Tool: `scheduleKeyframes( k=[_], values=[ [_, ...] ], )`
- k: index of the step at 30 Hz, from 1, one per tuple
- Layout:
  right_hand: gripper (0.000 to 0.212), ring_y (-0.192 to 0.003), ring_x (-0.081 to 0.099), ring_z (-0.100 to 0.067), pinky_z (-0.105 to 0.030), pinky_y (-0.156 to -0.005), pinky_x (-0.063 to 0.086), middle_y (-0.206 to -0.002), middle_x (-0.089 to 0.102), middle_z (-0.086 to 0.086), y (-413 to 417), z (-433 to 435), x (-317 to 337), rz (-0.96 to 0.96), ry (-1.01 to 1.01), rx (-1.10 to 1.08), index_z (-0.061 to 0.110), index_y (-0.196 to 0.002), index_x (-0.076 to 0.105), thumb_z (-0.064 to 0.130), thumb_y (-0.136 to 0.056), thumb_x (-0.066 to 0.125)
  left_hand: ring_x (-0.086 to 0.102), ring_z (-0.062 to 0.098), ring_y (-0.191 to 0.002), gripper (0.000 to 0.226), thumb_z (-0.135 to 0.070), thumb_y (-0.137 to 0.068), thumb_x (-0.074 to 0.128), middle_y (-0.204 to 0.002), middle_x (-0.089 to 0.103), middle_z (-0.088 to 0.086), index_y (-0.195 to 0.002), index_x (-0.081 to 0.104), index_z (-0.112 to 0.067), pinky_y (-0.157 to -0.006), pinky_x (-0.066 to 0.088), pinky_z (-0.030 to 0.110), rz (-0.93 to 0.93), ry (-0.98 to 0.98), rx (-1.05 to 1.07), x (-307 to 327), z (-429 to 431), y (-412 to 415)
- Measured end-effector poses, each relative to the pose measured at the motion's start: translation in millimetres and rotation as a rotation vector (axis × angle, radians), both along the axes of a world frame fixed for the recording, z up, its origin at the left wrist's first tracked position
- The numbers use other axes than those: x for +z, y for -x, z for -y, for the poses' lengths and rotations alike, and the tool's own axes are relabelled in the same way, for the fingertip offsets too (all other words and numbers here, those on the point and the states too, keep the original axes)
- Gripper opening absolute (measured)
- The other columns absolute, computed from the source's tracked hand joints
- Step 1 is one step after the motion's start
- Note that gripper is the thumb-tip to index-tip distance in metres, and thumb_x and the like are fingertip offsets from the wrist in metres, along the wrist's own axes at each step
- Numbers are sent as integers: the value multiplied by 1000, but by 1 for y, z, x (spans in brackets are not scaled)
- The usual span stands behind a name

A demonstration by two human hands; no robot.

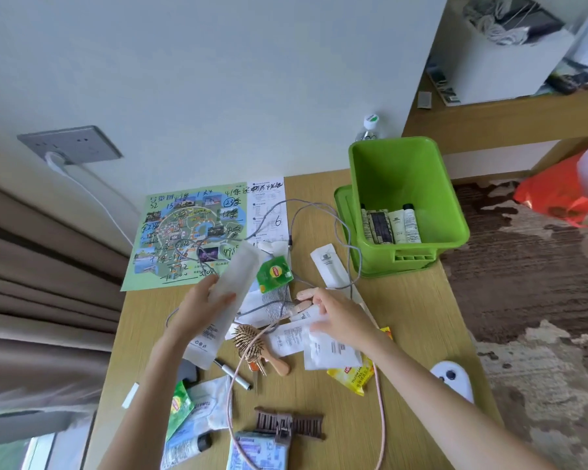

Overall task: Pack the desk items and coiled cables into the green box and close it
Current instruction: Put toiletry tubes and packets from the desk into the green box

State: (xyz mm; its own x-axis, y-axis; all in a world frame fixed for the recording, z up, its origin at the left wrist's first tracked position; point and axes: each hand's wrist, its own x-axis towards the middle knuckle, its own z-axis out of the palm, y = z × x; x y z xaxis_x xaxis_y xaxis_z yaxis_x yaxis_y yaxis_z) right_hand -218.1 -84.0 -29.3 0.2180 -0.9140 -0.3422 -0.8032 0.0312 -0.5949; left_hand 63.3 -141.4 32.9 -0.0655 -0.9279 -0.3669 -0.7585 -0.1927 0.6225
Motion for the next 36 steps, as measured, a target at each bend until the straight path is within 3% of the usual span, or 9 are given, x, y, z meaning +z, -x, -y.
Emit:
scheduleKeyframes(
  k=[4, 7, 9, 13, 16, 21, 27, 32, 36],
  values=[
    [87, -118, 38, -19, -37, -104, 32, -123, 41, 1, 0, -13, -8, -260, 105, 237, 19, -126, 39, 58, -60, 79, 64, 25, -85, 34, -27, -87, 69, -102, 66, 7, -115, 55, -13, -69, 54, 39, -4, -38, 37, -16, 1, -12],
    [110, -126, 32, -22, -37, -109, 27, -132, 35, -1, 1, -26, -18, -345, 120, 310, 19, -139, 28, 60, -52, 81, 62, 25, -91, 41, -27, -85, 71, -107, 64, 6, -121, 55, -12, -70, 50, 34, 41, -57, 18, -27, 3, -11],
    [117, -130, 30, -23, -38, -115, 20, -136, 34, -2, 1, -32, -23, -381, 149, 339, 19, -144, 23, 57, -51, 83, 60, 25, -86, 31, -22, -84, 71, -98, 64, 7, -110, 59, -11, -63, 43, 31, 62, -34, 6, -31, 6, -6],
    [114, -124, 36, -25, -38, -114, 21, -131, 38, -5, -5, -33, -24, -436, 179, 350, 15, -143, 25, 52, -53, 85, 57, 25, -69, 10, -15, -85, 68, -78, 61, 6, -87, 63, -7, -53, 38, 30, 111, 8, -64, -35, 11, 6],
    [100, -118, 40, -25, -36, -107, 30, -126, 40, -5, -11, -32, -21, -452, 161, 336, 12, -135, 32, 45, -57, 86, 59, 22, -77, 22, -18, -86, 68, -95, 66, 8, -103, 65, -6, -59, 43, 28, 189, -11, -116, -42, 13, 12],
    [67, -113, 45, -20, -35, -99, 36, -122, 49, -1, -16, -36, -17, -425, 116, 317, 13, -116, 43, 37, -67, 82, 52, 28, -117, 65, -32, -80, 76, -130, 51, 10, -136, 51, -12, -95, 45, 42, 366, -46, -235, -56, 13, 17],
    [52, -94, 62, -23, -34, -67, 39, -107, 60, -4, -17, -40, -11, -354, 28, 231, 14, -109, 41, 23, -75, 79, 60, 23, -107, 72, -46, -79, 73, -124, 57, 2, -138, 41, -18, -76, 51, 34, 559, 33, -319, -63, 8, 29],
    [77, -109, 44, -19, -34, -80, 44, -120, 40, -1, -10, -43, -14, -363, 12, 306, 13, -117, 39, 40, -61, 85, 62, 23, -100, 60, -53, -84, 64, -117, 60, 2, -131, 52, -17, -67, 45, 31, 482, 84, -262, -66, 9, 33],
    [84, -107, 39, -21, -34, -87, 40, -119, 40, -4, -12, -48, -18, -492, 82, 372, 11, -121, 40, 42, -58, 87, 60, 21, -86, 41, -47, -85, 66, -105, 62, 3, -107, 68, -12, -64, 46, 30, 483, 132, -246, -68, 4, 37]
  ],
)
